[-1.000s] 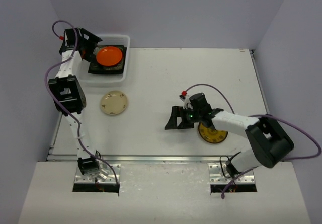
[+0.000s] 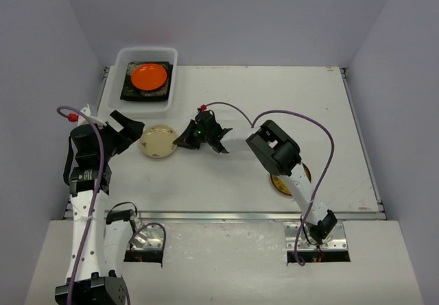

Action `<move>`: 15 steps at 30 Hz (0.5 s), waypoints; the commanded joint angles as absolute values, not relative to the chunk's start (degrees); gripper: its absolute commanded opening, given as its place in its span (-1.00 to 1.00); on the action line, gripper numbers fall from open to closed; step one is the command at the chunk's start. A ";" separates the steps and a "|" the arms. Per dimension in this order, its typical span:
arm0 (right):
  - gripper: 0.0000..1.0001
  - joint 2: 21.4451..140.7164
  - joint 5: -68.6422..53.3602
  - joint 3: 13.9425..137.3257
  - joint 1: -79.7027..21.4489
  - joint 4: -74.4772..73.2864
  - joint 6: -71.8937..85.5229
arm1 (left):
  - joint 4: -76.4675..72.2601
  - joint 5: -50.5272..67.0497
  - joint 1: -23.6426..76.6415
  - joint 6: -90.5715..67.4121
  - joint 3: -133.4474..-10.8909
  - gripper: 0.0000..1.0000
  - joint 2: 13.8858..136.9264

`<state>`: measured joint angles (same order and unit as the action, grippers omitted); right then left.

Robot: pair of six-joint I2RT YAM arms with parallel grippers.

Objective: Place the plates into the plastic bin on the countertop

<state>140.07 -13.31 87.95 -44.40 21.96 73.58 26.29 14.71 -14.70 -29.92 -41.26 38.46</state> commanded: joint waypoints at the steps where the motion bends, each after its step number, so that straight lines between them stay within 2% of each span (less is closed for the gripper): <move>1: -1.00 126.65 -4.42 68.30 -43.52 16.35 65.61 | 24.20 22.72 -14.94 -26.63 -37.11 1.00 39.28; 3: -1.00 113.95 -5.29 54.89 -39.82 17.08 60.46 | 22.41 27.28 -13.80 -27.52 -35.12 1.00 40.58; 5: -1.00 105.52 -8.92 46.98 -35.18 16.71 56.54 | 20.40 27.25 -9.86 -28.33 -33.29 1.00 42.54; 8: -1.00 97.35 -21.60 42.12 -29.51 12.38 46.32 | 16.04 26.57 -0.09 -31.32 -31.27 1.00 46.01; 12: -1.00 89.75 -30.84 41.08 -27.75 5.78 37.88 | 5.84 29.55 9.08 -34.68 -29.95 1.00 53.01; 15: -1.00 85.35 -33.72 39.04 -26.50 6.20 38.03 | 2.53 27.30 13.71 -34.32 -32.30 0.99 59.51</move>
